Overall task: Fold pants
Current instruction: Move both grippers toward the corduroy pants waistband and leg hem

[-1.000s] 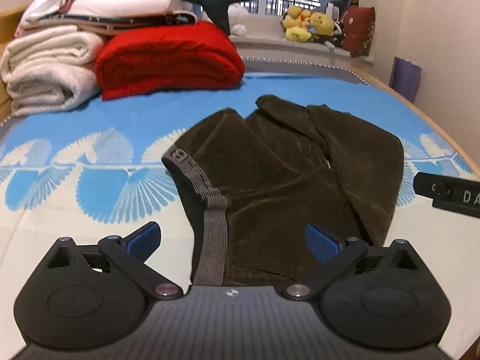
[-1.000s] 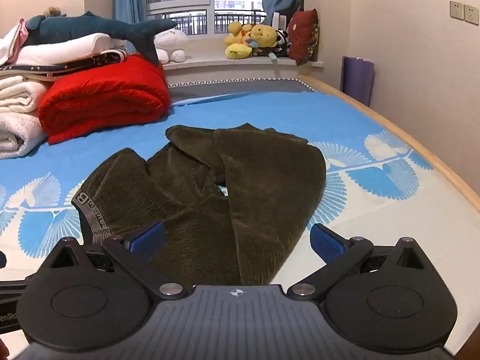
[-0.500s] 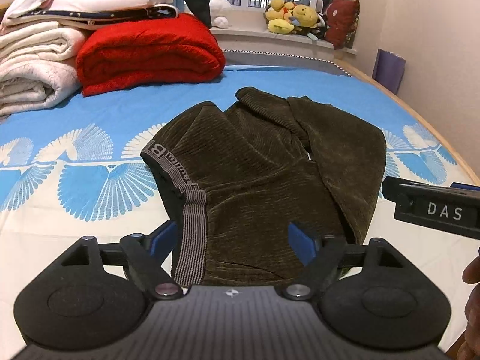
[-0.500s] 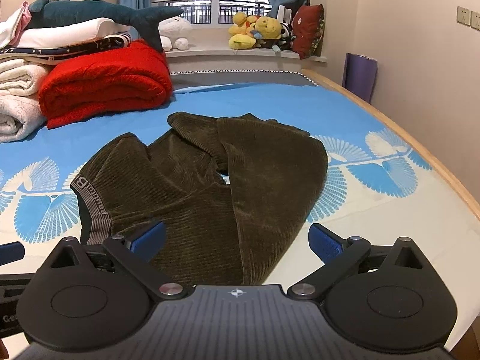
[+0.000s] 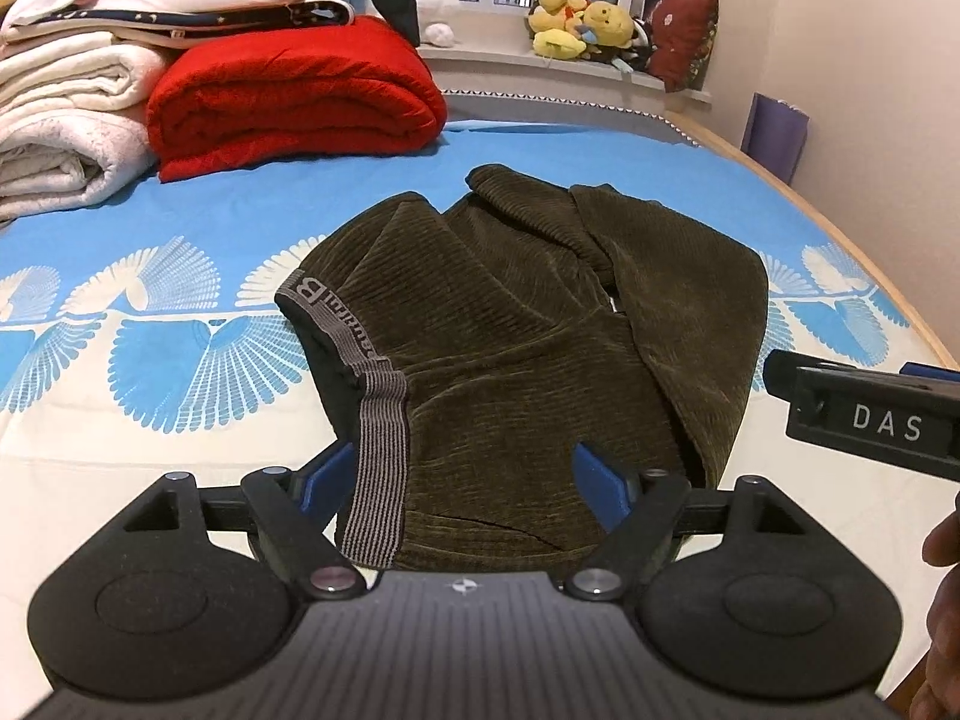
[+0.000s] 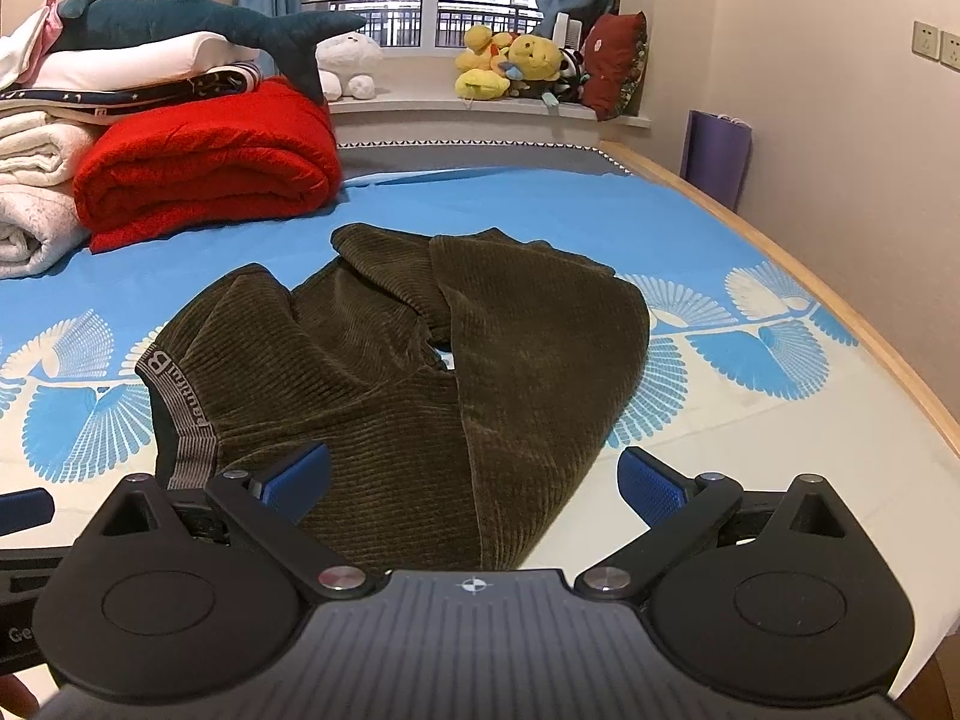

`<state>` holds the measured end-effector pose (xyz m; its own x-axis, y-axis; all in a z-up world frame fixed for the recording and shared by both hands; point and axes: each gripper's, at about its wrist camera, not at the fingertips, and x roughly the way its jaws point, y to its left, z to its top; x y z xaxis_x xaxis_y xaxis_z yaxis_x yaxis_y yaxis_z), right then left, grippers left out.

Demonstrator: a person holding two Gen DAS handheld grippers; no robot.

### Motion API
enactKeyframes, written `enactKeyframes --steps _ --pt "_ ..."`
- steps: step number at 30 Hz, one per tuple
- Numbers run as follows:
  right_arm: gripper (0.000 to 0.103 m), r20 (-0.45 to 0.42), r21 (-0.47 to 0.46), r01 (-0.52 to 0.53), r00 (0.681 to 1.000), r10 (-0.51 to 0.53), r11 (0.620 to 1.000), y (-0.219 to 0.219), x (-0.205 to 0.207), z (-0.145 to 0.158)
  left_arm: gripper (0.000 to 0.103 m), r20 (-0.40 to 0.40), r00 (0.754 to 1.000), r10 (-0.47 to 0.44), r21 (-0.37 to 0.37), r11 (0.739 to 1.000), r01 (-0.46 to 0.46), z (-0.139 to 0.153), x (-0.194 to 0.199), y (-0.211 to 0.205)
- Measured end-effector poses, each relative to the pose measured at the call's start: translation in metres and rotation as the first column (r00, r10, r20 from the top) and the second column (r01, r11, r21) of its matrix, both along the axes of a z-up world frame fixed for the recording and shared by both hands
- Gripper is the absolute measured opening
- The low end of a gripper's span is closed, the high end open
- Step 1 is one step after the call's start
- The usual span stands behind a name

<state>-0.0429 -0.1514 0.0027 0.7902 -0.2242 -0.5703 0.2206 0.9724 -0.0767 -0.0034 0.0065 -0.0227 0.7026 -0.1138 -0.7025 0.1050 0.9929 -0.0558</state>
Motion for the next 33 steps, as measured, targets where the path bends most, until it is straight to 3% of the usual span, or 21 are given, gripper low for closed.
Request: enactKeyframes --steps 33 --pt "0.101 -0.015 -0.001 0.015 1.000 -0.015 1.000 -0.0023 0.0018 -0.0007 0.084 0.007 1.000 -0.014 -0.009 1.000 0.014 -0.0025 -0.0017 0.0006"
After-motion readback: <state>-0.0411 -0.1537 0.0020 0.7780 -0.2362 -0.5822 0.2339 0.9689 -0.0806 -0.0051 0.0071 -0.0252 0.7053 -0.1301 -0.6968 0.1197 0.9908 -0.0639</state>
